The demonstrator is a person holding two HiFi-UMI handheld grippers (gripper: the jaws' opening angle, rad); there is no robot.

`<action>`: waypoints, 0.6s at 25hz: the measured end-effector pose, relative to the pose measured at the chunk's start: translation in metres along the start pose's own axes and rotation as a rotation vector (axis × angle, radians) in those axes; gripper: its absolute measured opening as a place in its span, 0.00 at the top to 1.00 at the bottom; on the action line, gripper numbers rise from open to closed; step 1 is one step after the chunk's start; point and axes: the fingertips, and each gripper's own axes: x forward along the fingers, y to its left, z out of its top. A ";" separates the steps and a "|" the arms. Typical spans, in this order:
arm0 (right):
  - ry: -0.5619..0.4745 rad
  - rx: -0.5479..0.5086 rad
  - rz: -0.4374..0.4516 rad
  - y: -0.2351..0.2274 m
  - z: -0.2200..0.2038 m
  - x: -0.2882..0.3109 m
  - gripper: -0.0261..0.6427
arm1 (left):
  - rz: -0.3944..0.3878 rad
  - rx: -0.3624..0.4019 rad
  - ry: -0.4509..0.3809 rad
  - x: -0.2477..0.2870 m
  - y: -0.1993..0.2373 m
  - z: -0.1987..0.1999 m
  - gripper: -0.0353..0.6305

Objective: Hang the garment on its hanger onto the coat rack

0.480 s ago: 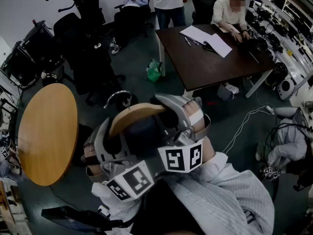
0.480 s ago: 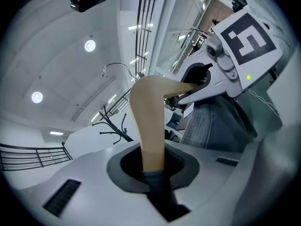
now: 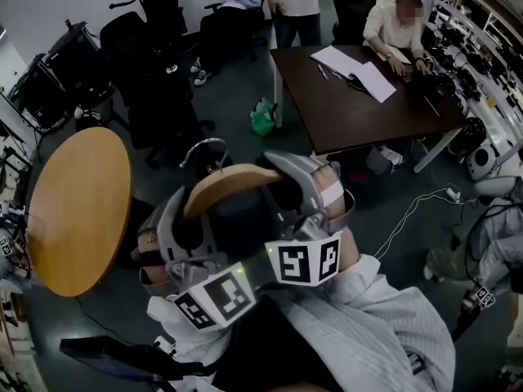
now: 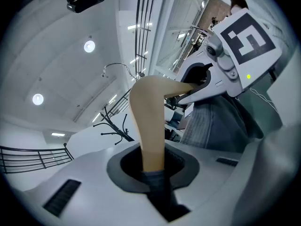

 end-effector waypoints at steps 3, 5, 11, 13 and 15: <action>0.000 0.012 0.019 0.002 -0.005 -0.002 0.87 | -0.003 -0.001 0.016 0.000 -0.005 0.001 0.88; -0.003 0.018 0.027 0.006 -0.007 -0.004 0.87 | -0.003 -0.002 0.028 -0.002 -0.009 -0.001 0.88; -0.015 0.030 0.051 0.015 -0.015 0.012 0.86 | 0.005 -0.011 0.067 0.011 -0.013 -0.014 0.88; -0.012 0.024 0.058 0.018 -0.020 0.026 0.86 | 0.000 -0.022 0.073 0.024 -0.014 -0.022 0.88; -0.007 0.018 0.063 0.020 -0.025 0.046 0.86 | -0.005 -0.028 0.072 0.044 -0.010 -0.030 0.88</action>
